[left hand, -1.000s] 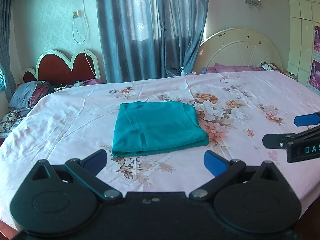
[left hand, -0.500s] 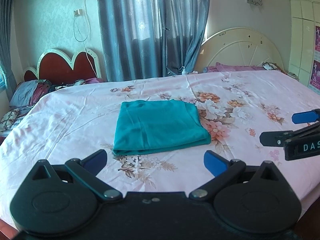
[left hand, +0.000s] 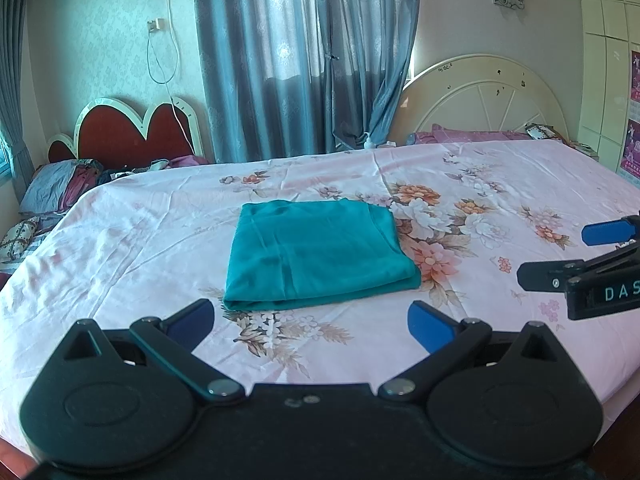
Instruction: Fold small clothes
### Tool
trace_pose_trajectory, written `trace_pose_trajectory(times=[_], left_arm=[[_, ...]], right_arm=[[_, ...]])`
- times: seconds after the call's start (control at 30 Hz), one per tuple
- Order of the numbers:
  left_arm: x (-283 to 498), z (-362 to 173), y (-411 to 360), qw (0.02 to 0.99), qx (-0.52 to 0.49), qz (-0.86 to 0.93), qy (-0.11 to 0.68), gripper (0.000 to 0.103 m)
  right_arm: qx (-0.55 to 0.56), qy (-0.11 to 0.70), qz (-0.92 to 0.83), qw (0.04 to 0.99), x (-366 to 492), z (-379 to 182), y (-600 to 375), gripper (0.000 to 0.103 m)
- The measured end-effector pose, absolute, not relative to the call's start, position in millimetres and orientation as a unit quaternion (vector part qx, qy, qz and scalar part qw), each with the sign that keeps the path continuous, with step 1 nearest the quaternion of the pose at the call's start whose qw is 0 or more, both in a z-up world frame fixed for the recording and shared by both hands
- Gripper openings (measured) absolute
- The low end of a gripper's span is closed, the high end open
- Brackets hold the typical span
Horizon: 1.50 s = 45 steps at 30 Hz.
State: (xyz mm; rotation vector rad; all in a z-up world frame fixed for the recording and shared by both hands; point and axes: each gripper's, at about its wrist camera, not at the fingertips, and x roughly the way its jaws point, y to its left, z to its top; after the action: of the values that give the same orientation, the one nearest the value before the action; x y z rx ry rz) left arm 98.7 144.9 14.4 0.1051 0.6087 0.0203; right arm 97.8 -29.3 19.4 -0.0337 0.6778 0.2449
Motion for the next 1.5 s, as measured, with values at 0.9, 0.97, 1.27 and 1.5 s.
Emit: trace_pose_trajectory(times=[0.9, 0.97, 1.27, 1.5], left_arm=[[96.5, 15.7, 145.8, 0.954, 0.050, 0.011, 0.296, 0.103], [95.5, 15.6, 147.7, 0.954, 0.048, 0.011, 0.296, 0.103], [95.8, 14.8, 153.5, 0.953, 0.039, 0.014, 0.300, 0.103], [94.0, 15.1, 155.4, 0.956, 0.044, 0.010, 0.290, 0.102]], right_arm=[[-0.023, 0.329, 0.128, 0.935, 95.2, 20.8, -33.2, 0.103], [-0.025, 0.328, 0.129, 0.936, 95.1, 21.3, -32.4, 0.103], [-0.028, 0.327, 0.135, 0.935, 96.0, 21.5, -29.4, 0.103], [-0.029, 0.327, 0.136, 0.935, 96.1, 21.1, -27.9, 0.103]])
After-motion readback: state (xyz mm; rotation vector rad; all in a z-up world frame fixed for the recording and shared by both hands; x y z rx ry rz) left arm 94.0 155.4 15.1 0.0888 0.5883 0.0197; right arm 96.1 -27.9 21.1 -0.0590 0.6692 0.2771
